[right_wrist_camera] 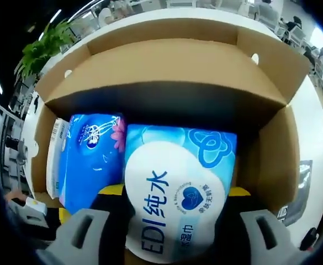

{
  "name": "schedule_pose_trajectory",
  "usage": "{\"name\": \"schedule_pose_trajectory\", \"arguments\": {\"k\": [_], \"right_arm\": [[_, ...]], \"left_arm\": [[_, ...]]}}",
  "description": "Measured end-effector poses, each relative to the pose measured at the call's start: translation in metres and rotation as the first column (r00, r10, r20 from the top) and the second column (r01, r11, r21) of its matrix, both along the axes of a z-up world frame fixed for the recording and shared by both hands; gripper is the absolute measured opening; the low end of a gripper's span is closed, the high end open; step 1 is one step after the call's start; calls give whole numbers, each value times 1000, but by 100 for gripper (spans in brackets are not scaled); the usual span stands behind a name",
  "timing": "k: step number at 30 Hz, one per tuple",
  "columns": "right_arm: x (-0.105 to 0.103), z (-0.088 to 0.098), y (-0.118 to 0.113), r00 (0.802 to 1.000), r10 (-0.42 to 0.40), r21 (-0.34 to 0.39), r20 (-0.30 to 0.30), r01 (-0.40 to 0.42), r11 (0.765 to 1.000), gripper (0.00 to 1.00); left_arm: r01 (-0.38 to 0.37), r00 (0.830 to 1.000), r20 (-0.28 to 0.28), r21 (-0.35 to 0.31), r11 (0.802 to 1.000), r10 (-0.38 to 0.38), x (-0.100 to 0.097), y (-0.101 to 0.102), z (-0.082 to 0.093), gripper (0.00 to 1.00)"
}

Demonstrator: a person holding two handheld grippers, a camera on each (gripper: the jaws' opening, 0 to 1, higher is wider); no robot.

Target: Operate the shoe box by opening the lid, removing the specified soft item, and placing it in the target area until the item is outside and the box remains undamaged.

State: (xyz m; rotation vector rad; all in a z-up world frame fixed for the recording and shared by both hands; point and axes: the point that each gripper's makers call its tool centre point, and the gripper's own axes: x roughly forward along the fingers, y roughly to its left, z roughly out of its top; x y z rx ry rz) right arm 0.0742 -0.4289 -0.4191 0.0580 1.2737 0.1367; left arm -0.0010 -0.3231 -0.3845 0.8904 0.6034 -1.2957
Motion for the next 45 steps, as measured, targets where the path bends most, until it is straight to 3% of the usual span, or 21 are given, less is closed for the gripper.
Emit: {"name": "schedule_pose_trajectory", "arguments": {"k": [6,11,15,28,38,45], "right_arm": [[0,0,-3,1000,12,-27,-7,-12,1000,68],[-1,-1,-3,999,2,-18,-49,-2,1000,69],[0,-5,-3,998,-18,-57,-66,14,998,69],[1,-9,-5,997,-29,-121,-66,21,992,70],[-10,3,-2,999,-31,-120,-33,27,992,70],[-6,-1,-3,999,-38,-115,-39,33,993,69]], "left_arm": [[-1,1000,0,1,1000,1,-2,-1,2,4],[5,1000,-1,4,1000,-5,-1,-1,1,4],[5,1000,3,6,1000,-5,-2,-1,2,4],[8,1000,0,7,1000,-8,0,0,0,4],[17,1000,-15,14,1000,-16,-1,0,-3,4],[14,1000,-16,4,1000,-14,0,-1,-5,4]]}}
